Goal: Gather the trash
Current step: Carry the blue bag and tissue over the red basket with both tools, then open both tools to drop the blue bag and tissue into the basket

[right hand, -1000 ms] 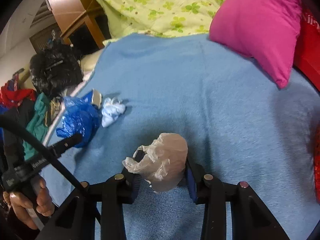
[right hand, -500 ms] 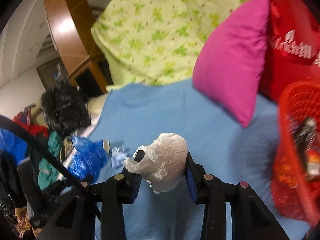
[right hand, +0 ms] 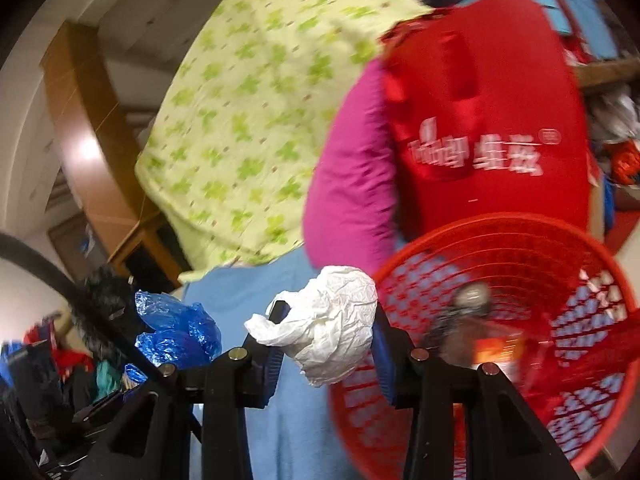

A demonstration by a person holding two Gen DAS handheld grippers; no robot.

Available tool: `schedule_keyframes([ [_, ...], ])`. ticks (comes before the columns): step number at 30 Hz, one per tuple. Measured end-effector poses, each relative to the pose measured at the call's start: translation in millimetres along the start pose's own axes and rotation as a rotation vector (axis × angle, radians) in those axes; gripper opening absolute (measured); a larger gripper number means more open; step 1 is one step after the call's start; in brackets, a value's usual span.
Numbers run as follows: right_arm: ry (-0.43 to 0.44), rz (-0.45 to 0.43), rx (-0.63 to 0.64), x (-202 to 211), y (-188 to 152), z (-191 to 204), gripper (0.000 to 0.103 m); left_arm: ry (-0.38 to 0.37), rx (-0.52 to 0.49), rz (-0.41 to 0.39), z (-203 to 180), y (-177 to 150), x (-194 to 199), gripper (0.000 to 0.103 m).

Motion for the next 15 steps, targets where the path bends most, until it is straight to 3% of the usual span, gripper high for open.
schedule_keyframes([
  [8, -0.013, -0.031, -0.16, 11.0, 23.2, -58.6, 0.043, -0.13, -0.116, 0.027, -80.4, 29.7, -30.0, 0.049],
  [15, -0.028, -0.032, -0.215, 13.8, 28.8, -83.3, 0.047, -0.19, -0.162, 0.073, -123.8, 25.7, -55.9, 0.05],
])
Point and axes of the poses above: each gripper's, at about its wrist camera, not at the fingertips, and x roughly against the way its jaws point, z to its left, y to its top, the point moved 10 cm from there along -x, roughly the way its jaws point, and after that the axes turned 9 degrees about -y, right-handed, at the moved point
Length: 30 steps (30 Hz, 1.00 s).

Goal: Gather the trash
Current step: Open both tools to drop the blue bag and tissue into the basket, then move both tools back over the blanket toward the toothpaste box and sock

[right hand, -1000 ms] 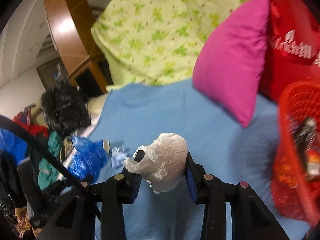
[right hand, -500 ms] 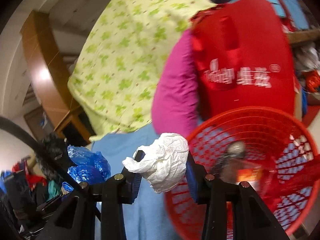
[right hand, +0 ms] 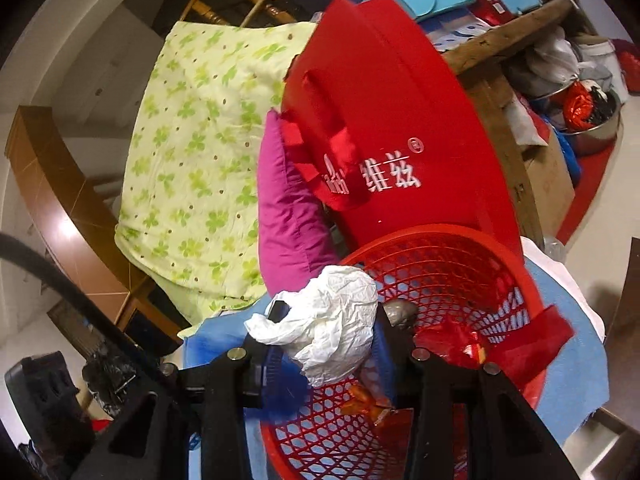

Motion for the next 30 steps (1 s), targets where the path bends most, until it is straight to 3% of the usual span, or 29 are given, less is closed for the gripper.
schedule_keyframes([
  [2, -0.007, -0.003, -0.013, 1.7, 1.1, -3.3, 0.064, -0.004, -0.004, 0.005, -5.1, -2.9, -3.9, 0.054],
  [10, 0.006, -0.038, 0.043, 5.3, -0.7, 16.8, 0.064, 0.047, 0.038, 0.0, 21.6, -25.7, 13.4, 0.059],
  [13, 0.029, -0.107, 0.161, 13.2, -6.8, 53.3, 0.066, 0.138, 0.041, -0.012, 50.8, -43.1, 36.7, 0.067],
  [16, 0.096, -0.162, 0.264, 20.8, -22.6, 96.5, 0.082, 0.231, 0.081, -0.016, 91.0, -68.9, 64.6, 0.071],
  [18, 0.14, -0.171, 0.336, 21.2, -40.0, 125.3, 0.083, 0.308, 0.132, -0.008, 126.3, -93.5, 83.7, 0.071],
  [24, 0.161, -0.049, 0.558, -15.9, -121.5, 194.4, 0.086, 0.514, 0.342, 0.026, 225.0, -170.6, 137.5, 0.071],
  [26, 0.124, 0.006, 0.63, -34.8, -151.3, 206.7, 0.086, 0.58, 0.407, 0.033, 253.9, -194.3, 151.6, 0.071],
  [30, -0.024, 0.158, 0.705, -92.5, -203.9, 206.1, 0.086, 0.638, 0.5, 0.061, 290.0, -229.6, 158.1, 0.071],
])
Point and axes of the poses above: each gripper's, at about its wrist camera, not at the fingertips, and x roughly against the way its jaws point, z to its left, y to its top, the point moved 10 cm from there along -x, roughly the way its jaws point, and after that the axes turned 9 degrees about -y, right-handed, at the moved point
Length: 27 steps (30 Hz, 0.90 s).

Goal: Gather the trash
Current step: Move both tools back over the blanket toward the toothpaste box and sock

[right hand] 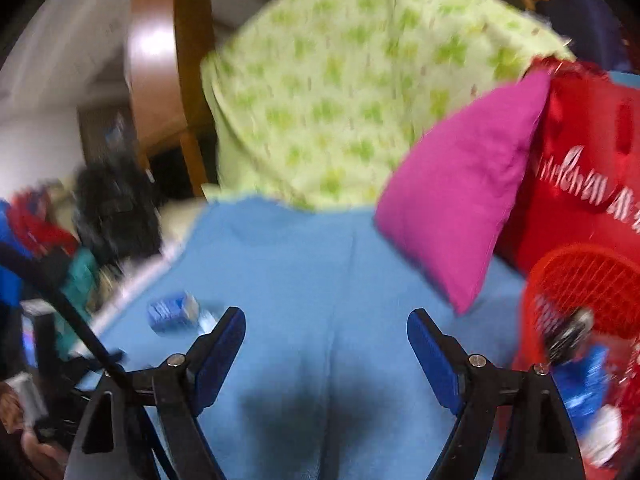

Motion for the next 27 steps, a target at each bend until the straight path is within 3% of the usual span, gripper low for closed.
schedule_keyframes([
  [7, -0.147, 0.227, -0.084, -87.5, -44.8, -15.2, 0.086, 0.024, 0.107, 0.116, 26.0, -29.3, -39.4, 0.071],
  [11, -0.211, 0.353, -0.115, -125.7, -74.0, -31.6, 0.086, 0.036, 0.118, 0.131, 27.8, -32.8, -44.7, 0.073],
  [14, -0.249, 0.305, -0.029, -130.3, -79.0, -28.5, 0.103, 0.031, 0.117, 0.14, 24.7, -35.0, -46.4, 0.082],
  [17, -0.281, 0.254, 0.009, -128.8, -82.7, -27.3, 0.103, 0.036, 0.114, 0.15, 23.9, -39.7, -48.8, 0.088],
  [21, -0.241, 0.235, -0.029, -126.8, -85.8, -34.0, 0.103, 0.037, 0.114, 0.152, 23.0, -41.0, -50.5, 0.092],
  [27, -0.261, 0.236, -0.009, -124.8, -90.2, -36.9, 0.103, 0.035, 0.112, 0.147, 21.2, -43.6, -50.0, 0.095],
])
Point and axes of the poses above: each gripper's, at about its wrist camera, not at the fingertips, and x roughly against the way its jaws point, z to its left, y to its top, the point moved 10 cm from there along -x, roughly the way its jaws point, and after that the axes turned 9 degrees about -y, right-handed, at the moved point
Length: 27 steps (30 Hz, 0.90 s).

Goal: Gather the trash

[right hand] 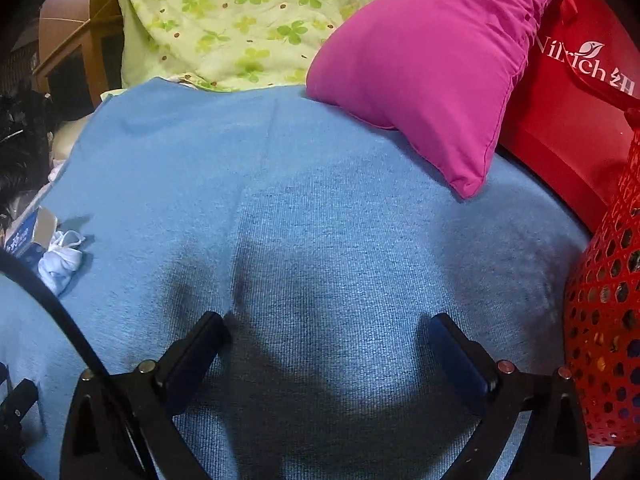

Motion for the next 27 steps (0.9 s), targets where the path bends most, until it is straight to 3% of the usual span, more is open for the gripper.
schedule_keyframes([
  [11, -0.003, 0.002, 0.003, 0.1, 8.9, 6.5, 0.103, 0.004, 0.004, -0.006, -3.6, -0.3, -2.0, 0.102],
  [27, -0.002, 0.002, 0.003, 0.4, 8.0, 6.1, 0.103, 0.009, 0.008, -0.007, -2.4, -0.1, -1.9, 0.102],
])
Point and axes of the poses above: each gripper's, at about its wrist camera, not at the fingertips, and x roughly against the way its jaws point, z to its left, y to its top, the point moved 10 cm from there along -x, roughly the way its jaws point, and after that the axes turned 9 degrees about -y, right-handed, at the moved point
